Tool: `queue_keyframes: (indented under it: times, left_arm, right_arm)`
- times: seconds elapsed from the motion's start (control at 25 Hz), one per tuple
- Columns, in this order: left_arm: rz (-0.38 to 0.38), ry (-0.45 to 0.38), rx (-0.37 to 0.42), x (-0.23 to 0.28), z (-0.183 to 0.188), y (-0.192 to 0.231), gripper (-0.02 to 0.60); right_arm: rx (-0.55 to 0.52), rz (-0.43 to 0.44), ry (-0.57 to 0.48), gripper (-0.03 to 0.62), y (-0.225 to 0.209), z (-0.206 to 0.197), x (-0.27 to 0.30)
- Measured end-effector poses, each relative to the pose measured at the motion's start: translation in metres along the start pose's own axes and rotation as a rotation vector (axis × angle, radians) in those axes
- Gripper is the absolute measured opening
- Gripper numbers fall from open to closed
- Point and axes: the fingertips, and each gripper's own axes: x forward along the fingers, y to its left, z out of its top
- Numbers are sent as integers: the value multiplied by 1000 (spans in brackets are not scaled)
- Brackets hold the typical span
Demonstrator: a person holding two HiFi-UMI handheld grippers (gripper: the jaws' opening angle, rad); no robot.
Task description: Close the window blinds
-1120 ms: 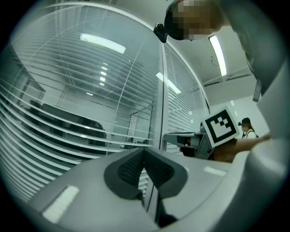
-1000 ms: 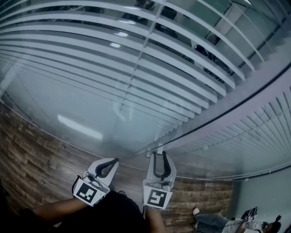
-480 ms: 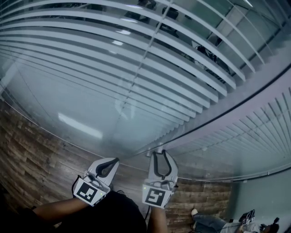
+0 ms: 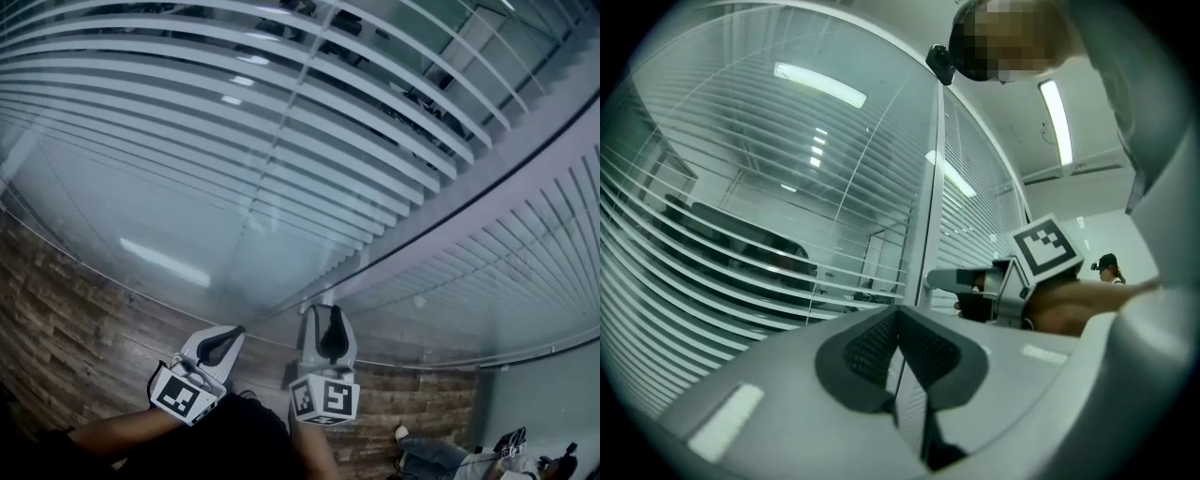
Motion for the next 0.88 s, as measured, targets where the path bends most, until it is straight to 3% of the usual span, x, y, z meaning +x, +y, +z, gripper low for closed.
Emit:
queue_keyframes:
  times: [0.16,0.4,0.68,0.88]
  left_arm:
    - [6,8,-23,-7,-6,2,-2]
    - [12,-7,-22,-32,4,-3,-2]
    - [11,-11,-16,-39,5,4,-2]
    - [-4,-10,-15,-36,8,1,-2]
  right_arm:
    - [152,-63,-9,144,-6,1,3]
    - [117,-89,-36,127,-2,13,-16]
    - [-119,-80,6,127,3,13,-13]
    - [-398,-47,43,129,11,20,-8]
